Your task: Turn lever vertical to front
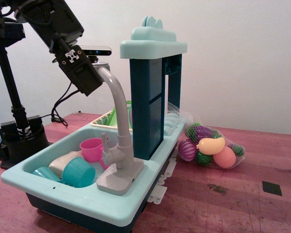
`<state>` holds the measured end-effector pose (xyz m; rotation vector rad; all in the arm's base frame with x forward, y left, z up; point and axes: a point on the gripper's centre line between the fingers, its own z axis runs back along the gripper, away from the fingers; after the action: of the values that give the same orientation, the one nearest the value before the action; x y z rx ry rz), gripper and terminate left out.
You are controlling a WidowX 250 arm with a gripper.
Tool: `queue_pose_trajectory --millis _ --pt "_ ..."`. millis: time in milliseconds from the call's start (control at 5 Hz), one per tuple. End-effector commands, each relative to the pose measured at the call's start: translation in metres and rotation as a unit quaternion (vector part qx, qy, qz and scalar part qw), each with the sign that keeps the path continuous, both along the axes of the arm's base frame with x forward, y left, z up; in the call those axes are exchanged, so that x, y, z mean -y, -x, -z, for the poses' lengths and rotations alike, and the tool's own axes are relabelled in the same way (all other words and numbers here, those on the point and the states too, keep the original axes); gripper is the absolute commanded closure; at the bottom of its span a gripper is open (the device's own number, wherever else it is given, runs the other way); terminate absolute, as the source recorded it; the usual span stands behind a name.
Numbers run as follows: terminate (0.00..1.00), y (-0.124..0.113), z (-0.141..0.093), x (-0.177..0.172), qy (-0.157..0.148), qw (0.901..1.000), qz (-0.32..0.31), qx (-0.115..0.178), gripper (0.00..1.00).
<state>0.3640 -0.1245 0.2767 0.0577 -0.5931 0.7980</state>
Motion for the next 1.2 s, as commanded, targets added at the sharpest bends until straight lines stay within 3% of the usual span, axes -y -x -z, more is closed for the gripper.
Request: queue_pose_trajectory --millis 0,200,600,800,1000 --pt "0.0 0.0 0.0 0.0 0.0 1.0 0.0 0.0 0.0" --pt "0.0 -0.016 0.001 0.005 0.065 0.9968 0.047 0.002 0.0" --pt "0.0 -0.043 0.003 0.024 0.093 0.9929 0.072 0.015 0.0" --pt "0.0 -0.057 0.017 0.03 0.101 0.9919 0.076 0.013 0.0" --pt "0.0 -0.064 0.029 0.035 0.114 0.9896 0.087 -0.009 0.0"
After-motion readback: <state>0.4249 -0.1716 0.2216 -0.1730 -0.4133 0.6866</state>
